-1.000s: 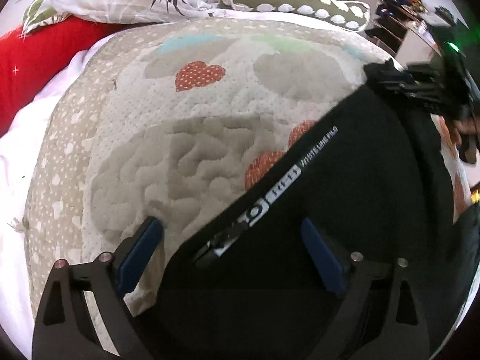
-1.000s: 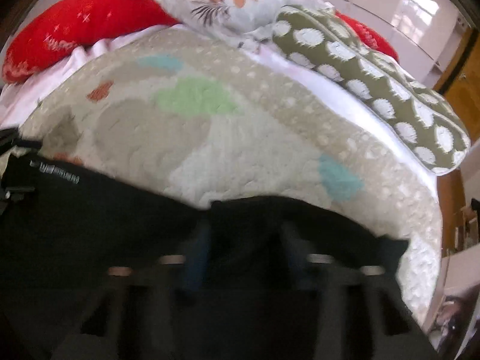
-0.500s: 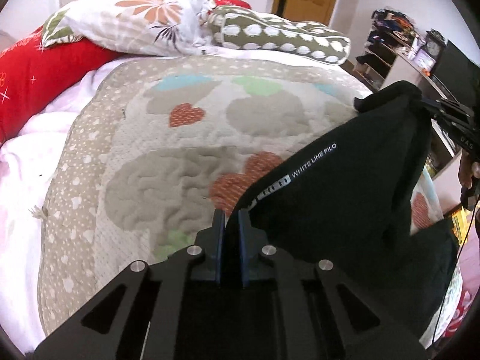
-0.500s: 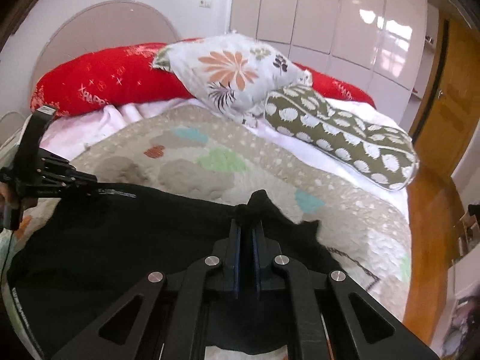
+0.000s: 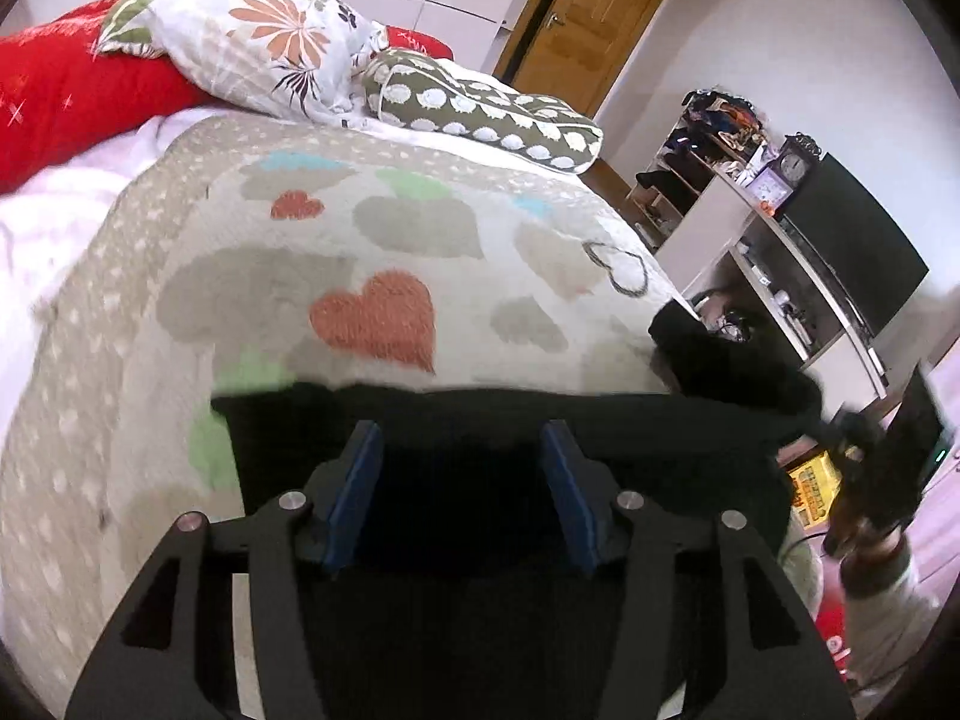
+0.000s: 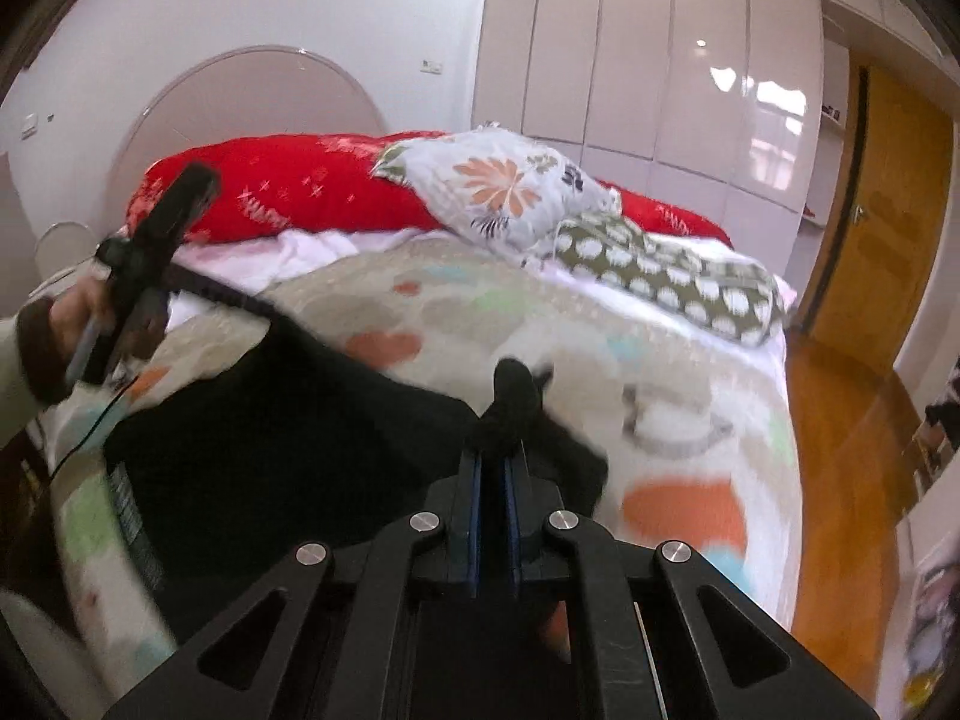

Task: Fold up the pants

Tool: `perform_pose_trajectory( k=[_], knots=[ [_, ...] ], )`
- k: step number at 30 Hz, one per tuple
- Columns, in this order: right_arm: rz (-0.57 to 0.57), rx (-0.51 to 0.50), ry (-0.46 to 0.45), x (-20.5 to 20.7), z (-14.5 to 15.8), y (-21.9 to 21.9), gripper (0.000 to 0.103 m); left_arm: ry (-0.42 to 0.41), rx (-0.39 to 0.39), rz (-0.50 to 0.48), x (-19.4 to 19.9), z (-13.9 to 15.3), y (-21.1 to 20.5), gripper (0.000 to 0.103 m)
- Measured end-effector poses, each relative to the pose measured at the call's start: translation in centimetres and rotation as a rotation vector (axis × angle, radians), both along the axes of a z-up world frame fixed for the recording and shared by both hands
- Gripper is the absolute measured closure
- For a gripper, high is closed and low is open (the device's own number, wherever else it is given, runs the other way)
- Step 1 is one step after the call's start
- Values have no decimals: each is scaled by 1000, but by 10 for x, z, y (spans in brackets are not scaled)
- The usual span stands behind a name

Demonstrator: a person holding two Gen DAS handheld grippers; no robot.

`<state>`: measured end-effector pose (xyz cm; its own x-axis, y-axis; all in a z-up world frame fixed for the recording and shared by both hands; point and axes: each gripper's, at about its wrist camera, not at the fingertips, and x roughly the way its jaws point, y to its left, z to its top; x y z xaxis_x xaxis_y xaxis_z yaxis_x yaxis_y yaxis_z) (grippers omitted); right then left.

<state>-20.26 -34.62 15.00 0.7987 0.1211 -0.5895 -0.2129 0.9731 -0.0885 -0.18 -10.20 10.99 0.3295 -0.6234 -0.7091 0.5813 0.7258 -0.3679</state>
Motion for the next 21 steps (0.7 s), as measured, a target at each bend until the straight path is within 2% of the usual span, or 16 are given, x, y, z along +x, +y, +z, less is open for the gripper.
perform_pose_trajectory(
  k=[3, 5, 6, 8, 10, 11, 12, 14, 16, 21],
  knots=[
    [-40, 65, 89, -31, -29, -7, 100, 23, -10, 6, -19, -4, 5, 47],
    [-100, 78, 153, -41, -49, -17, 99, 59, 3, 47, -24, -7, 11, 28],
    [-129, 76, 168, -46, -53, -22, 95, 77, 3, 79, -24, -7, 17, 28],
    [-151, 104, 138, -58, -45, -26, 90, 79, -14, 126, -23, -5, 29, 26],
    [-119, 154, 37, -66, -23, -20, 62, 80, -23, 201, -15, -3, 44, 16],
    [-89, 168, 0, -66, -16, -11, 30, 87, -30, 236, -10, -4, 49, 16],
    [-42, 177, -20, -61, -10, 3, 19, 102, -48, 272, -3, -6, 54, 16],
    [63, 144, -3, -38, -5, 41, 20, 126, -71, 333, 13, -11, 61, 16],
    [140, 114, -5, -12, -5, 82, 21, 135, -43, 373, 26, -20, 58, 16],
    [195, 88, 4, 56, -18, 153, 23, 162, 9, 379, 49, -41, 41, 16]
  ],
)
